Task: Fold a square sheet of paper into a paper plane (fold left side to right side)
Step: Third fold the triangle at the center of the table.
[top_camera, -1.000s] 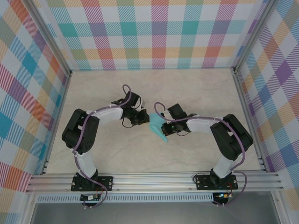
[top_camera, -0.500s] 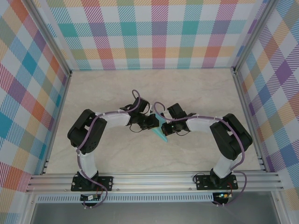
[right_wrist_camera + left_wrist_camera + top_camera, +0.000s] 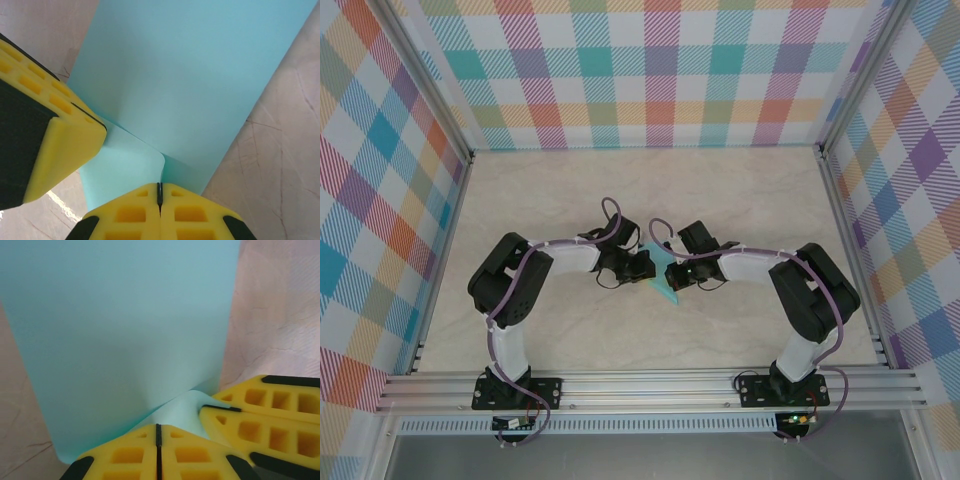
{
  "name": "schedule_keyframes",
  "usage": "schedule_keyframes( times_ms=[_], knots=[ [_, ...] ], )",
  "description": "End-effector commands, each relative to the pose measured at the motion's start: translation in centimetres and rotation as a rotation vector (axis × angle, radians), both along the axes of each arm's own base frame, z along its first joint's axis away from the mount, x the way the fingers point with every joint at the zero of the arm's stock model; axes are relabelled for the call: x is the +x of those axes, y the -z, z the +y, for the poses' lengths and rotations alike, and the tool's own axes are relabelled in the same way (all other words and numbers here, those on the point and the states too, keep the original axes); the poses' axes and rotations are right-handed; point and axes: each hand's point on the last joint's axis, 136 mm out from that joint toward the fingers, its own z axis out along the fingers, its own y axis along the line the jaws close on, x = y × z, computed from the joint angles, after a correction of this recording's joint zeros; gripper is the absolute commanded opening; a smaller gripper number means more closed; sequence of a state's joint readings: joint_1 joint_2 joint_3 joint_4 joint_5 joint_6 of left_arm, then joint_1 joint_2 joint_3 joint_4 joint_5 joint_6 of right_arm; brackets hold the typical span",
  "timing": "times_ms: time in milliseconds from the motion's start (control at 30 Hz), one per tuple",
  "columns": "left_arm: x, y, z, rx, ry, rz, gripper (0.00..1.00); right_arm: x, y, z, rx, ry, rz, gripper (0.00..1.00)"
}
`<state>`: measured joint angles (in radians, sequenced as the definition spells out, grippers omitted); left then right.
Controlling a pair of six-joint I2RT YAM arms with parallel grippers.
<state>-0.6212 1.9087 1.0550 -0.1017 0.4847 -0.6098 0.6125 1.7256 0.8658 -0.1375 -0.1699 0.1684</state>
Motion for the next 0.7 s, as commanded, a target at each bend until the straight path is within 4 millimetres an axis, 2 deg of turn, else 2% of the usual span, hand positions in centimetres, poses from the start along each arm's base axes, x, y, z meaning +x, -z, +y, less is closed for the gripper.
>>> schedule_keyframes(
  times_ms=[0, 100, 200, 300, 400, 500, 667],
  knots=[
    [-1.5, 2.6, 1.2, 0.073, 0.01, 0.047, 0.08, -2.6, 2.7, -1.6, -0.093, -0.019, 0.114, 0.0],
    [-1.8, 3.2, 1.7, 0.092, 0.009, 0.055, 0.08, -2.1, 1.8, -1.1, -0.073, -0.016, 0.105, 0.01],
    [-2.2, 3.7, 2.1, 0.107, 0.009, 0.065, 0.08, -1.0, -0.4, -0.4, -0.043, -0.011, 0.073, 0.08],
    [-2.4, 4.0, 2.3, 0.113, 0.008, 0.072, 0.07, 0.4, -3.8, -0.1, 0.003, 0.018, 0.022, 0.21],
    [-2.4, 4.2, 2.3, 0.118, 0.008, 0.072, 0.07, 1.1, -6.8, -0.8, 0.026, 0.054, -0.019, 0.36],
    [-2.4, 4.2, 2.3, 0.121, 0.01, 0.069, 0.07, 0.0, -8.2, -0.8, 0.062, 0.04, -0.003, 0.43],
    [-2.4, 4.2, 2.5, 0.128, 0.012, 0.066, 0.06, -3.9, -7.5, 1.0, 0.221, -0.014, 0.189, 0.4]
  ],
)
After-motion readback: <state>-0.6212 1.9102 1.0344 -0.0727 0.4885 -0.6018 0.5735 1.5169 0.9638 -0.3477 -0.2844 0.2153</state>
